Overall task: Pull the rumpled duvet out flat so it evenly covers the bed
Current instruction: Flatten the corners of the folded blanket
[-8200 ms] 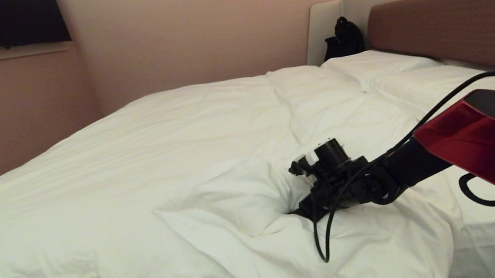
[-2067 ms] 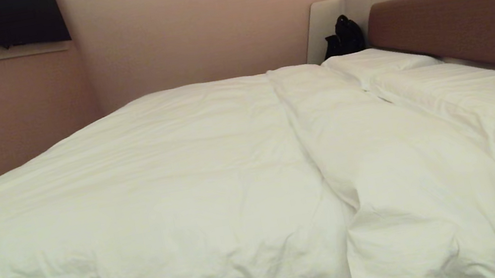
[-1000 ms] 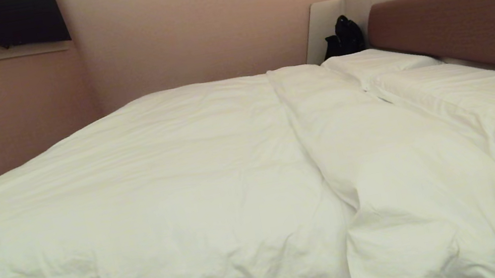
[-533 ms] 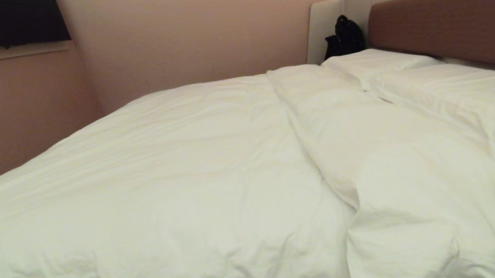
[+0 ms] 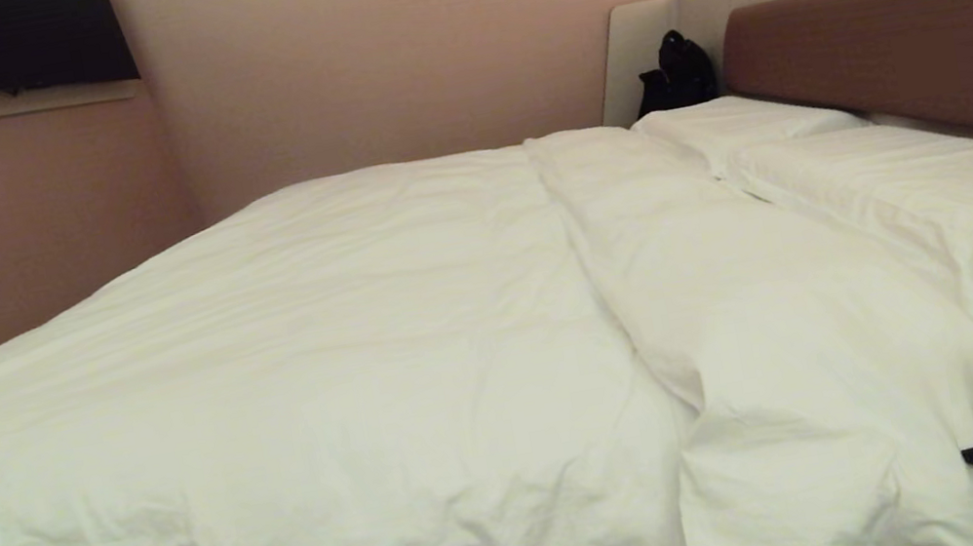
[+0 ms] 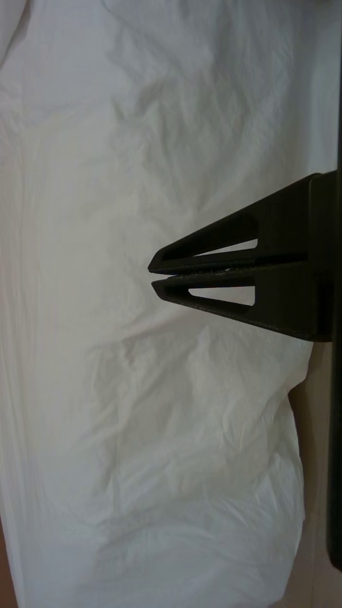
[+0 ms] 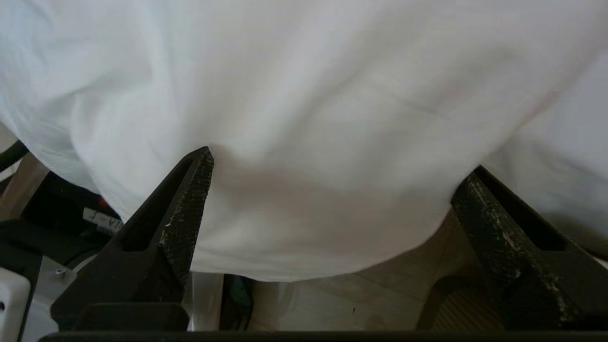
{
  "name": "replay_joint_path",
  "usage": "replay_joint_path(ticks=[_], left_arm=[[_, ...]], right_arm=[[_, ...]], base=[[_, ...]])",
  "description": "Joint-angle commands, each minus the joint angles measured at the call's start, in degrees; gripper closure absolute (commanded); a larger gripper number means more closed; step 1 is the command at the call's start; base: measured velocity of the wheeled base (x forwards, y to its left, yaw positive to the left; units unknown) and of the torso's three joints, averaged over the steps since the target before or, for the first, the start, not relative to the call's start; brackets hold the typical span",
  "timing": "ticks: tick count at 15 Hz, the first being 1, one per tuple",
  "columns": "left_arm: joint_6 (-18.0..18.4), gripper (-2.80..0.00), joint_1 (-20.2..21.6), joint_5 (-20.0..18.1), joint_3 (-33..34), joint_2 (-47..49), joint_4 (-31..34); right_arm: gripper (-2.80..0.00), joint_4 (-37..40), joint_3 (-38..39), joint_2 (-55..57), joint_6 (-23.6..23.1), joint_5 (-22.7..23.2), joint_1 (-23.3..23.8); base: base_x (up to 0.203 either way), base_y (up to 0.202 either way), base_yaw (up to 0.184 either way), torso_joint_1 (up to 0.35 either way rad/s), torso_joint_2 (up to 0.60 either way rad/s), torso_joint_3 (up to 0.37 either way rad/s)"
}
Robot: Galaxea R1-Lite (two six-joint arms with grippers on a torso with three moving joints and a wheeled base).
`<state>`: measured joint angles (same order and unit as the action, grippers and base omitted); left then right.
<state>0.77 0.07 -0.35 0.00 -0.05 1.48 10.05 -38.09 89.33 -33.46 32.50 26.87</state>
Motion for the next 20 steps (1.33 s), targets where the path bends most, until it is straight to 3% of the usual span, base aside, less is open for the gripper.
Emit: replay_joint_path(ticks=[1, 8, 10, 14, 15, 20], left_arm=[[0.02, 0.00, 0.01, 0.00, 0.00, 0.05, 0.02], [0.02, 0.00, 0.01, 0.00, 0.00, 0.05, 0.02], [0.02, 0.00, 0.01, 0.00, 0.00, 0.05, 0.02], [0.02, 0.00, 0.01, 0.00, 0.00, 0.05, 0.02], [0.02, 0.00, 0.01, 0.00, 0.00, 0.05, 0.02], [0.02, 0.00, 0.01, 0.00, 0.00, 0.05, 0.02]], right_arm=[[-2.80, -2.55, -0.18, 4.66, 0.39, -0.53, -1.29], [-2.80, -8.69, -8.35, 21.77, 4.74, -4.60, -1.42], [-2.80, -8.88, -10.87, 24.79, 6.09, -9.16, -1.69], [-2.80, -8.90, -12.82, 27.14, 6.39, -11.23, -1.81], [0.00, -8.90, -13.35, 27.76, 6.47, -11.67, -2.02], [0.00, -8.90, -12.91, 26.70, 6.56, -11.84, -2.44]], base=[[0.000, 0.000, 0.000, 0.000, 0.00, 0.000], [0.000, 0.000, 0.000, 0.000, 0.00, 0.000], [0.000, 0.000, 0.000, 0.000, 0.00, 0.000], [0.000, 0.000, 0.000, 0.000, 0.00, 0.000], [0.000, 0.000, 0.000, 0.000, 0.00, 0.000], [0.000, 0.000, 0.000, 0.000, 0.00, 0.000]])
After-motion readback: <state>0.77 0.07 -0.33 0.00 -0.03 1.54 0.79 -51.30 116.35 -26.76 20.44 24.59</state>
